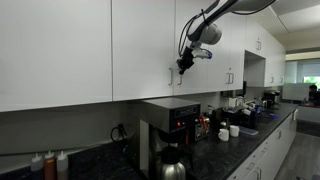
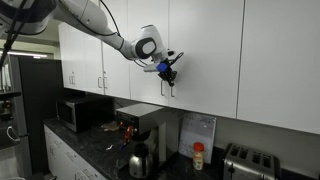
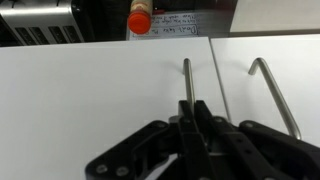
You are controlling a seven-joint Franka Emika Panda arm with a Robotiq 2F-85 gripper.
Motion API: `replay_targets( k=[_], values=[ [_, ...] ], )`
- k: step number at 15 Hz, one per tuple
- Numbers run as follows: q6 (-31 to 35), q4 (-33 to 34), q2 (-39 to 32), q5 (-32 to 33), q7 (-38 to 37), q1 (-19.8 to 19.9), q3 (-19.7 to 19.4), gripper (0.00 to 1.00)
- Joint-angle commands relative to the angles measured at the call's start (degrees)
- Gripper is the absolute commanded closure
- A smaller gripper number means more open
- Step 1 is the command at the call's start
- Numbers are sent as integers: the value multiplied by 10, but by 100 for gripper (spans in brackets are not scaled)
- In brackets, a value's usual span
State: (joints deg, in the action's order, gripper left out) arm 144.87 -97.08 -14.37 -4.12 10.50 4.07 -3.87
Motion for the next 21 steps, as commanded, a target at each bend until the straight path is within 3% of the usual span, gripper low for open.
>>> replay_targets(
  k=[1,21],
  values=[
    [22,-70,59,-5,29,12,12,97],
    [46,-220,186,-9,73,15,-13,97]
  ],
)
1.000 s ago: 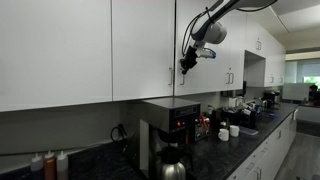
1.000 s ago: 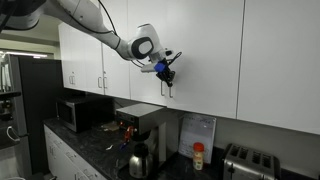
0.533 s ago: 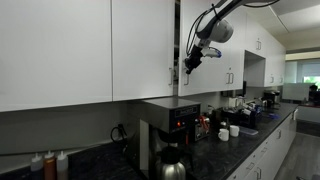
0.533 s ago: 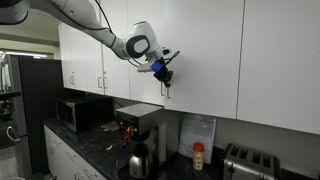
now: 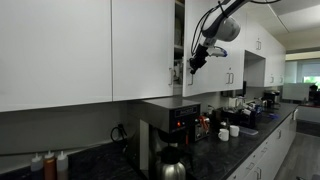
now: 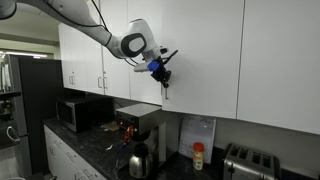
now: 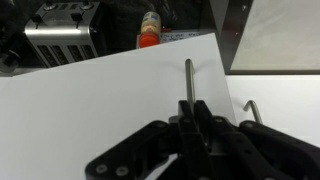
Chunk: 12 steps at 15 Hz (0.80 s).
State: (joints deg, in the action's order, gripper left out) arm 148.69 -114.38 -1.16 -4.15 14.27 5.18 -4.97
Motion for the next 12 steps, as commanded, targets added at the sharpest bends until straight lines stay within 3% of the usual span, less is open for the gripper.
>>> replay_targets(
  k=[1,12],
  values=[
    [7,-54,62,-6,37,4,-4,97],
    [4,-138,150,-2,62,1,-39,97]
  ],
)
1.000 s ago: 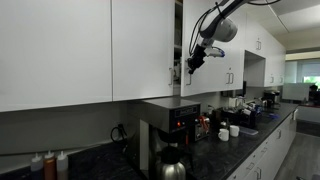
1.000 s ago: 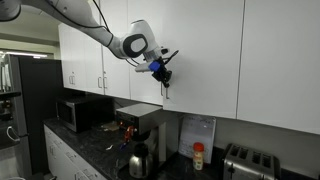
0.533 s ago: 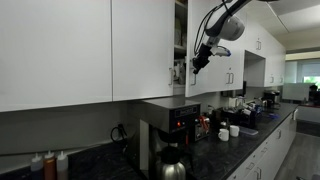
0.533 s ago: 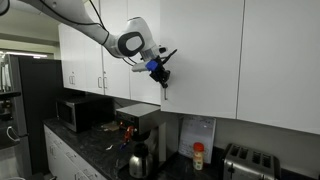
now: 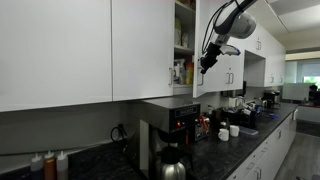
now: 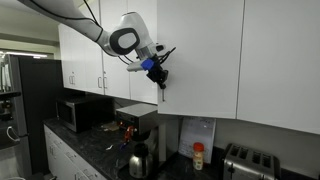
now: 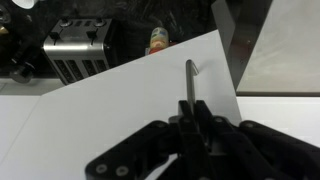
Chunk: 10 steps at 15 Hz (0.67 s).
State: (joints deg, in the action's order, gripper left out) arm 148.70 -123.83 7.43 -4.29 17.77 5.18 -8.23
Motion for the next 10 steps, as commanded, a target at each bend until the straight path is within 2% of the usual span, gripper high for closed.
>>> replay_targets(
  k=[1,10],
  values=[
    [4,-50,71,1,29,1,-10,97],
    [2,-90,118,14,41,4,-42,97]
  ],
)
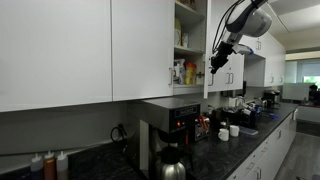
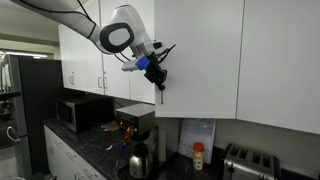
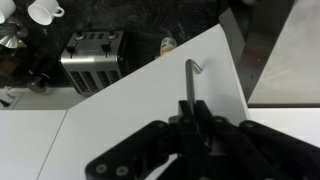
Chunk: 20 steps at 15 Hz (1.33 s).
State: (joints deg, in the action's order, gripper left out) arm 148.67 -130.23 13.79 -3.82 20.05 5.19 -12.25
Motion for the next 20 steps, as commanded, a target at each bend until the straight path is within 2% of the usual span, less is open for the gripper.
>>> replay_targets(
  k=[1,20],
  values=[
    [0,-28,58,11,19,4,-6,97],
    [-5,-52,94,28,39,18,-52,97]
  ],
)
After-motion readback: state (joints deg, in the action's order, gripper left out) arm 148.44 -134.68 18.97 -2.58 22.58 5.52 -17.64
